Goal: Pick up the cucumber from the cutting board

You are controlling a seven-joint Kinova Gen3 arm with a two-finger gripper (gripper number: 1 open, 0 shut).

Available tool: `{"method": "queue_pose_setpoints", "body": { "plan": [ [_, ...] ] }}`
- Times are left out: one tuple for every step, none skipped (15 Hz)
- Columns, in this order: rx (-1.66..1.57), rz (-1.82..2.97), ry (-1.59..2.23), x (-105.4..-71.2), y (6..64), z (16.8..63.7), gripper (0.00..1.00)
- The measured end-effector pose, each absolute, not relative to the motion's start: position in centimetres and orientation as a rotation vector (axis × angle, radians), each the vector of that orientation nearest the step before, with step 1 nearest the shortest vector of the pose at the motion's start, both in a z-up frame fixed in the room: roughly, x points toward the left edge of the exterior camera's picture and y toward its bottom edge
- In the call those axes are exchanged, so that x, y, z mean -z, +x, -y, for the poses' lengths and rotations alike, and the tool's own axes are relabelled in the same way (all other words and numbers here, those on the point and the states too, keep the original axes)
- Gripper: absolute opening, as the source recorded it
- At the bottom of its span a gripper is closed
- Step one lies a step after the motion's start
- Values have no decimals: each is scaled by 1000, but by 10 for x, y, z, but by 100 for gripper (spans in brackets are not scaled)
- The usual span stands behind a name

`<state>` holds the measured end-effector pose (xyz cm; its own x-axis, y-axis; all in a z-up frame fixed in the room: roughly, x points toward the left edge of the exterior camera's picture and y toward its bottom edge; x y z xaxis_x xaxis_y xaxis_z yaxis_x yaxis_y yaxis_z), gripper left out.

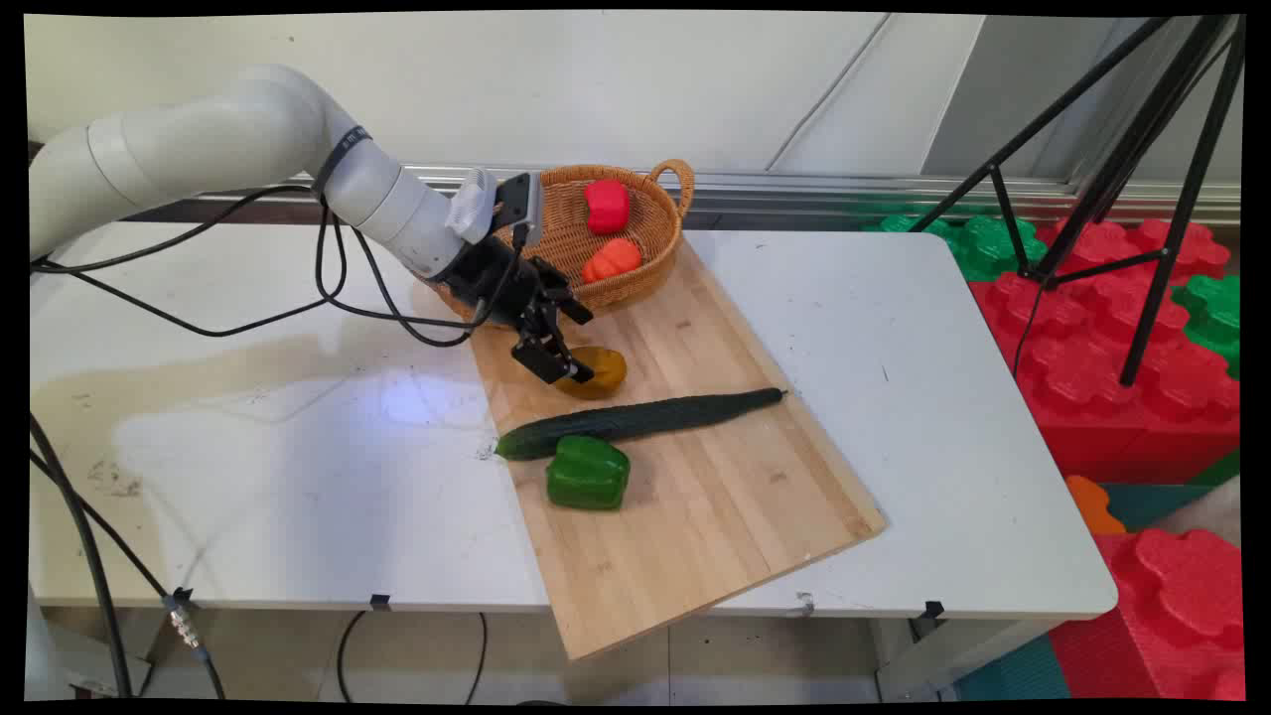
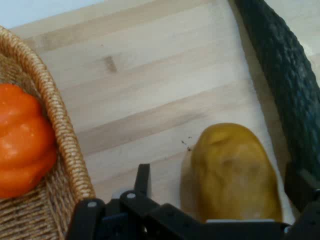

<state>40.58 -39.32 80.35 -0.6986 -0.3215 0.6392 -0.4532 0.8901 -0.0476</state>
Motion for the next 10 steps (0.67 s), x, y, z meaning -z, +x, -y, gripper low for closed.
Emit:
{"method": "queue_pose_setpoints", "body": {
  "plan": [
    [-269,2398,552,-805,407,393,100],
    [-272,2392,550,-809,408,391,100],
    [-274,2387,549,-812,410,390,100],
    [-276,2382,546,-817,413,387,100],
    [-278,2376,544,-822,416,384,100],
    [-280,2368,541,-829,422,380,100],
    [-281,2362,540,-835,426,376,100],
    [-281,2354,539,-843,432,371,100],
    [-279,2345,538,-850,438,366,100],
    [-276,2337,538,-857,443,361,100]
  ]
}}
